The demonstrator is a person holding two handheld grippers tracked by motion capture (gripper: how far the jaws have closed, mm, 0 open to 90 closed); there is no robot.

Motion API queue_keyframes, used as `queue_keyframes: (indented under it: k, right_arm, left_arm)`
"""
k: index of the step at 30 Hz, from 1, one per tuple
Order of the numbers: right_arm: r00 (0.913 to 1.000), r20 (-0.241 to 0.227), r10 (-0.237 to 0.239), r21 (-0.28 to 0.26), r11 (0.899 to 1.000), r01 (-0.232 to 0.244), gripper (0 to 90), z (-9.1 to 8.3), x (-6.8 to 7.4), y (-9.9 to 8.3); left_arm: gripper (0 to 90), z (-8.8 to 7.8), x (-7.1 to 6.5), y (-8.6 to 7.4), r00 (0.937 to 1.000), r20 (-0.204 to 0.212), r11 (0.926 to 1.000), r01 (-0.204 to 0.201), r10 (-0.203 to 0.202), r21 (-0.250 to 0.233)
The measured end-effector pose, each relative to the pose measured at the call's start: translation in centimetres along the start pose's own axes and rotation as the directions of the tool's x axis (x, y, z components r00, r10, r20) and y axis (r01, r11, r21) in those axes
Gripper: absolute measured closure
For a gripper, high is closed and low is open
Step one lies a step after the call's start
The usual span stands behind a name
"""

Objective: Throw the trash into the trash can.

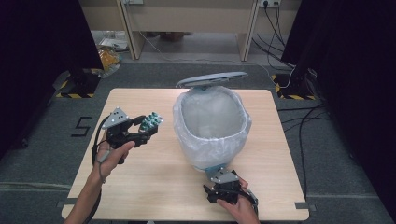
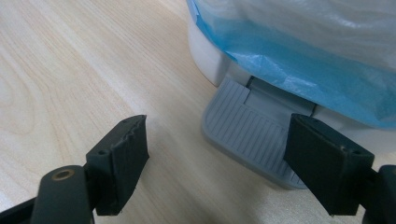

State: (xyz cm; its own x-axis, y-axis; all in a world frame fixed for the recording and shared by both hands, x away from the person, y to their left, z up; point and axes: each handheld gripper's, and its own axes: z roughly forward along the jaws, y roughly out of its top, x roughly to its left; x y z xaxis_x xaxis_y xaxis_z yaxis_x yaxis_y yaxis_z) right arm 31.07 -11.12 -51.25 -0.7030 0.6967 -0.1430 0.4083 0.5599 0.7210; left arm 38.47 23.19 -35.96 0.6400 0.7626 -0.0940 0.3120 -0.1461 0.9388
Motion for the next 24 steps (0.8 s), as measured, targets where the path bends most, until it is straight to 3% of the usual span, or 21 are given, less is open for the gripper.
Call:
queue_keyframes:
  k: [24]
  right_arm:
    - [0.9999, 0.003, -0.013, 0.002, 1.000, 0.013, 21.7, 0.0, 0.0, 0.0]
  left_arm:
    - [33.8, -0.4, -2.2, 4.3, 0.9956, 0.084, 0.9976, -0.036, 0.041, -0.060]
